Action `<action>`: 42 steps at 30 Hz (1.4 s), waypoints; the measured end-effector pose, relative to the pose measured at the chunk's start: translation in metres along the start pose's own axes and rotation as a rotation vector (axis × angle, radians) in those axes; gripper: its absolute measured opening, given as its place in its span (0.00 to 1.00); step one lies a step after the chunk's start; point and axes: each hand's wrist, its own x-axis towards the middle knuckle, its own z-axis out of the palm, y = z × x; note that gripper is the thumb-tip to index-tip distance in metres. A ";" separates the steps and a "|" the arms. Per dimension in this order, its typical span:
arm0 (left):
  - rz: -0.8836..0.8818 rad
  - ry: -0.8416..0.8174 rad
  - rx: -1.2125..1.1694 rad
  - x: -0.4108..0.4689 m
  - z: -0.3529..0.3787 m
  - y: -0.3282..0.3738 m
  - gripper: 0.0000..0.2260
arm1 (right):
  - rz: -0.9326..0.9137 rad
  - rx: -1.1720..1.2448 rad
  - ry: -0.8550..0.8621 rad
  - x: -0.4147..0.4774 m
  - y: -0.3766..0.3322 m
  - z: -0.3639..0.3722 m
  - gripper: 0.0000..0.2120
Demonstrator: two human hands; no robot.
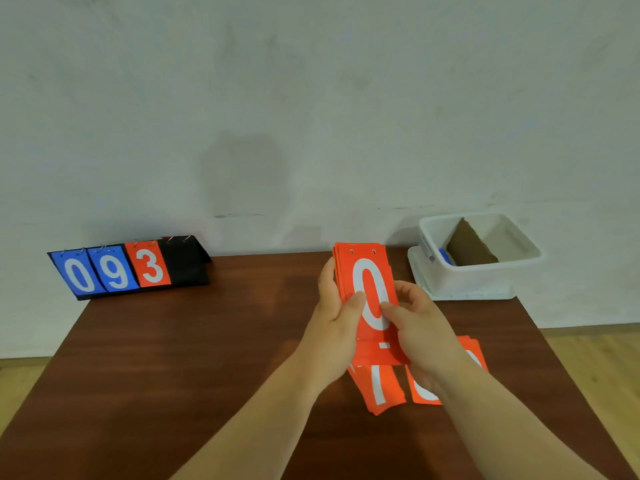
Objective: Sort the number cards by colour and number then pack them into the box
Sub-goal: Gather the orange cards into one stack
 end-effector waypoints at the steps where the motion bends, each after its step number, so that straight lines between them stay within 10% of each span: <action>1: -0.020 0.016 -0.005 0.004 0.010 -0.004 0.24 | -0.016 -0.022 0.004 0.004 -0.001 -0.011 0.11; 7: -0.252 0.297 0.320 0.032 0.057 -0.053 0.23 | -0.041 -0.278 0.072 0.038 0.007 -0.101 0.17; 17: -0.855 0.498 0.727 0.051 0.095 -0.186 0.50 | 0.167 -0.388 0.116 0.079 0.057 -0.203 0.18; 42: -0.592 0.235 0.949 0.058 0.122 -0.204 0.44 | 0.360 -0.438 0.132 0.085 0.088 -0.190 0.23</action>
